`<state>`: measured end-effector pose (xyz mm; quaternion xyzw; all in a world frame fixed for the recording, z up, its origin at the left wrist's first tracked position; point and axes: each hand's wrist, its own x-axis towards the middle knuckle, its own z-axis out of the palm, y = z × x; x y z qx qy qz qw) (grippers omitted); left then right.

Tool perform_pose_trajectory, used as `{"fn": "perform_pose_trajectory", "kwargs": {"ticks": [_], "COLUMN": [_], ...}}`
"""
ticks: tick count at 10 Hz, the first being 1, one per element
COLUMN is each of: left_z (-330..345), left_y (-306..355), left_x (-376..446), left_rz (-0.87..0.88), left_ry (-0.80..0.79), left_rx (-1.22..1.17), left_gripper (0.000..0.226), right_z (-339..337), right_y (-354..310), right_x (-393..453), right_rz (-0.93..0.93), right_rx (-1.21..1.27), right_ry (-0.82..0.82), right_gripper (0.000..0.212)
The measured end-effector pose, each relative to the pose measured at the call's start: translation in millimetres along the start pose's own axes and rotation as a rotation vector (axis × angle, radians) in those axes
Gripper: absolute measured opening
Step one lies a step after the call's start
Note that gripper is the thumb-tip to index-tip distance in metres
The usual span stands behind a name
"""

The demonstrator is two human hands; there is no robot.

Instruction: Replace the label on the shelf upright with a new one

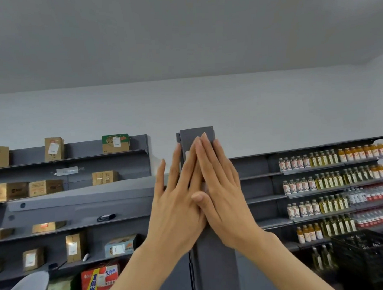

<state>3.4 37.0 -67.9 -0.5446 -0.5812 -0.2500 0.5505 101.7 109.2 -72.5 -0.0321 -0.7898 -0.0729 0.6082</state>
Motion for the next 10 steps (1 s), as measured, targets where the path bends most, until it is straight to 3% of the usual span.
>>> {"fn": "perform_pose_trajectory", "kwargs": {"ticks": [6, 8, 9, 10], "left_z": [-9, -11, -15, -28], "left_y": [-17, -21, -21, -11], "left_x": [-14, -19, -17, -6], "left_rz": [-0.093, -0.125, -0.153, -0.186], "left_ry": [-0.050, -0.107, -0.103, -0.111], "left_rx": [0.013, 0.004, -0.105, -0.342], "left_gripper": [0.062, 0.067, 0.068, 0.066], "right_z": [3, -7, -19, -31], "right_y": [13, 8, 4, -3], "right_x": [-16, -27, -23, -12], "right_rz": [0.159, 0.274, 0.301, 0.277], "right_rx": [-0.120, -0.054, -0.021, 0.041], "right_ry": [-0.024, -0.129, -0.174, -0.112], "right_gripper": [0.074, 0.083, 0.083, 0.075]}}
